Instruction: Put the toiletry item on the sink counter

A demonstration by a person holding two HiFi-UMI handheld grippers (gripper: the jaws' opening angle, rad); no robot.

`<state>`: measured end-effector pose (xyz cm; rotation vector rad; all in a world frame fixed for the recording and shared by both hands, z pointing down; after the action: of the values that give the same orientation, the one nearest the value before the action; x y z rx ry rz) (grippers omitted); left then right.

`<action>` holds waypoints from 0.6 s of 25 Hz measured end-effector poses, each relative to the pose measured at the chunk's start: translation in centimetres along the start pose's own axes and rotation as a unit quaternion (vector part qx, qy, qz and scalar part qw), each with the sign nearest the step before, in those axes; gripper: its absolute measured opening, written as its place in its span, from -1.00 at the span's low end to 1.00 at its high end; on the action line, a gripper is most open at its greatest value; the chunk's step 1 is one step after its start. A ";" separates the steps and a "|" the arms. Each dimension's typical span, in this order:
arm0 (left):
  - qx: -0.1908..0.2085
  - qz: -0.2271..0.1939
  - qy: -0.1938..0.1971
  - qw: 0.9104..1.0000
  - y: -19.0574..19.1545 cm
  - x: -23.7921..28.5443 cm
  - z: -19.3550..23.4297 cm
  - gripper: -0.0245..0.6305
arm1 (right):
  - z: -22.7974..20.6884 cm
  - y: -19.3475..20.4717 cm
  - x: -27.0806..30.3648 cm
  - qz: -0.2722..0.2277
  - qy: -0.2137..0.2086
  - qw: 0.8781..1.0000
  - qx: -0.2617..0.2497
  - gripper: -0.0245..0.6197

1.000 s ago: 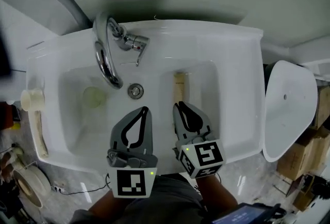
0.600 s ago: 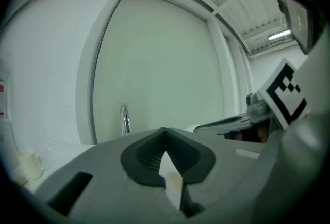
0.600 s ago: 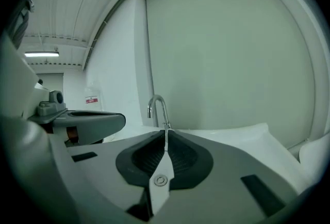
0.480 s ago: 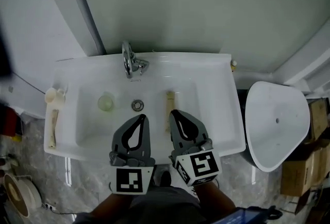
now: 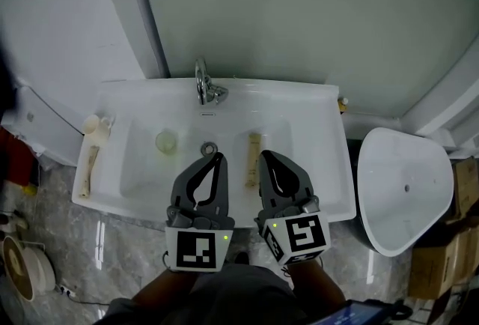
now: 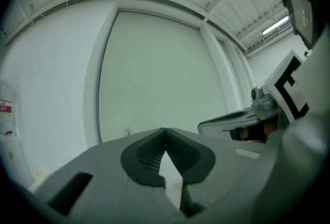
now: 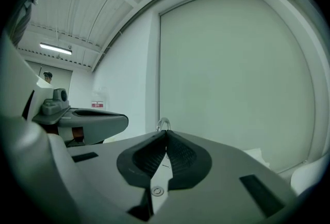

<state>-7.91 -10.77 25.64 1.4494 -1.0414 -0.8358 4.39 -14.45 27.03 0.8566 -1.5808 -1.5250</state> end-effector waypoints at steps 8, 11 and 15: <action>0.004 -0.007 -0.006 1.000 -0.8 -0.5 0.4 -0.89 | 0.4 -1.0 -0.1 -0.012 -0.004 1.000 -0.004 -0.88; 0.004 -0.006 -0.007 1.000 -0.6 -0.5 0.5 -0.89 | 0.6 -1.0 0.1 -0.008 -0.008 1.000 -0.007 -0.88; 0.006 -0.005 -0.005 1.000 -0.7 -0.4 0.4 -0.89 | 0.5 -0.9 0.0 -0.006 -0.006 1.000 -0.008 -0.88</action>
<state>-8.32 -10.56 24.91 1.4618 -1.0495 -0.8466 3.93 -14.30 26.14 0.8516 -1.5726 -1.5520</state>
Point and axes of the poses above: the fingertips, and each gripper's own axes: x forward along the fingers, z to its left, y out of its underside, the point moved 6 cm from there along -x, backward along the fingers, and after that the axes turned 9 degrees about y, right-handed, at the moved point
